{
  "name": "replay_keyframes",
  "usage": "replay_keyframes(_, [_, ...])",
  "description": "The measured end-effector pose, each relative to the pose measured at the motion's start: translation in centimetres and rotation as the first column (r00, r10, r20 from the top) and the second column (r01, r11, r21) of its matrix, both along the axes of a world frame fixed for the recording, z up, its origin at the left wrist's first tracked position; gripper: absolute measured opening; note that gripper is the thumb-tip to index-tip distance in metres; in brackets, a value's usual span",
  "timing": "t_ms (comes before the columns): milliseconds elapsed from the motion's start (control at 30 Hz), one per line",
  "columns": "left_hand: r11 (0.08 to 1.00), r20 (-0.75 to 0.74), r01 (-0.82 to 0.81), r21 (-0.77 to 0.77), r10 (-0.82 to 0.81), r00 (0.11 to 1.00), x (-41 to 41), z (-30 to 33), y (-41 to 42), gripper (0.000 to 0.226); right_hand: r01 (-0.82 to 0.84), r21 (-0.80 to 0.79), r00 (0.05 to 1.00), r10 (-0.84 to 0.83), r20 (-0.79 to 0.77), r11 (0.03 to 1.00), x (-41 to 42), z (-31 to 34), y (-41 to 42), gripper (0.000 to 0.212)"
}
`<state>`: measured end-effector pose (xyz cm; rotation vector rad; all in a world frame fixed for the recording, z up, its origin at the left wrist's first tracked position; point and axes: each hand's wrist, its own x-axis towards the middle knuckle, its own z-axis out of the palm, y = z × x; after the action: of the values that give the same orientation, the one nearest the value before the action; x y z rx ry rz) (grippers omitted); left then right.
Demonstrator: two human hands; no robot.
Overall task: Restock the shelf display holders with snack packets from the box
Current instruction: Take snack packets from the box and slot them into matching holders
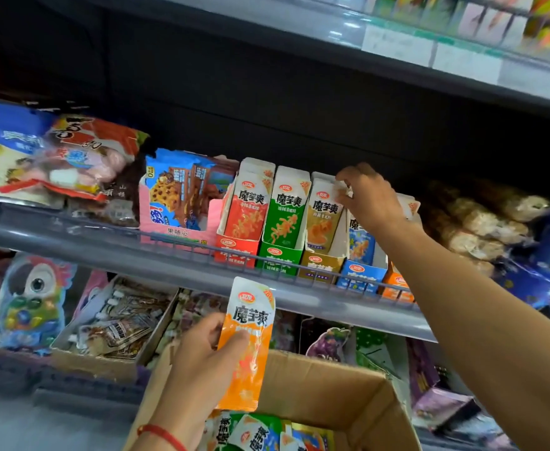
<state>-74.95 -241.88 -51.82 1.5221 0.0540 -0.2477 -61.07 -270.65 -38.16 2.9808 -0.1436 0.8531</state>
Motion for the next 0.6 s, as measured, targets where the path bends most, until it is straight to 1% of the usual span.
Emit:
replay_keyframes(33, [1.0, -0.013, 0.007, -0.007, -0.008, 1.0, 0.0, 0.0, -0.1, 0.012, -0.015, 0.014, 0.999, 0.015, 0.031, 1.0, -0.6, -0.1, 0.6, 0.038])
replay_keyframes(100, [0.999, -0.04, 0.028, -0.035, -0.03, 0.999, -0.1, 0.0, -0.1, 0.012, -0.127, 0.142, 0.99, 0.116, 0.08, 0.982, -3.0, -1.0, 2.3, 0.03])
replay_keyframes(133, [0.997, -0.053, 0.044, -0.059, -0.047, 0.997, -0.2, 0.1, 0.0, 0.011, -0.191, 0.24, 0.981, 0.181, 0.065, 0.952, -4.8, -1.8, 3.4, 0.023])
replay_keyframes(167, [0.994, -0.064, 0.062, -0.087, -0.067, 0.996, -0.4, 0.1, 0.0, 0.01, -0.227, 0.343, 0.971, 0.237, 0.012, 0.911, -7.1, -3.0, 4.6, 0.018])
replay_keyframes(200, [0.991, -0.066, 0.078, -0.112, -0.086, 0.994, -0.6, 0.1, 0.0, 0.011, -0.238, 0.451, 0.954, 0.294, -0.058, 0.86, -9.5, -4.3, 5.7, 0.018])
replay_keyframes(233, [0.988, -0.064, 0.096, -0.121, -0.104, 0.993, -0.8, 0.1, -0.1, 0.012, -0.21, 0.575, 0.928, 0.346, -0.136, 0.79, -12.1, -6.0, 6.5, 0.021])
replay_keyframes(267, [0.986, -0.053, 0.115, -0.12, -0.122, 0.991, -1.1, 0.0, -0.2, 0.014, -0.165, 0.701, 0.895, 0.404, -0.189, 0.693, -14.5, -7.6, 7.3, 0.024])
replay_keyframes(300, [0.984, -0.034, 0.132, -0.116, -0.137, 0.99, -1.5, 0.0, -0.3, 0.015, -0.127, 0.796, 0.861, 0.464, -0.207, 0.592, -16.6, -9.1, 7.8, 0.027])
replay_keyframes(333, [0.983, -0.012, 0.153, -0.103, -0.156, 0.988, -1.9, -0.1, -0.6, 0.017, -0.113, 0.858, 0.846, 0.501, -0.181, 0.501, -18.1, -10.6, 8.1, 0.028])
replay_keyframes(400, [0.975, 0.024, 0.218, -0.035, -0.217, 0.976, -2.8, -0.1, -1.2, 0.022, -0.136, 0.916, 0.885, 0.462, -0.058, 0.376, -20.0, -12.4, 8.1, 0.022])
replay_keyframes(467, [0.957, 0.056, 0.289, 0.036, -0.291, 0.955, -3.6, 0.3, -2.1, 0.03, -0.188, 0.935, 0.923, 0.379, 0.063, 0.302, -20.9, -13.1, 7.3, 0.014])
replay_keyframes(533, [0.936, 0.136, 0.329, 0.126, -0.345, 0.929, -3.7, 1.2, -3.3, 0.038, -0.238, 0.926, 0.927, 0.354, 0.126, 0.293, -21.4, -12.9, 5.9, 0.01])
replay_keyframes(567, [0.93, 0.198, 0.318, 0.185, -0.352, 0.915, -3.3, 1.9, -3.9, 0.039, -0.248, 0.917, 0.924, 0.36, 0.127, 0.314, -21.6, -12.8, 5.1, 0.008])
replay_keyframes(600, [0.925, 0.263, 0.298, 0.237, -0.356, 0.897, -2.7, 2.7, -4.7, 0.036, -0.252, 0.905, 0.923, 0.365, 0.119, 0.343, -21.8, -12.7, 4.4, 0.008])
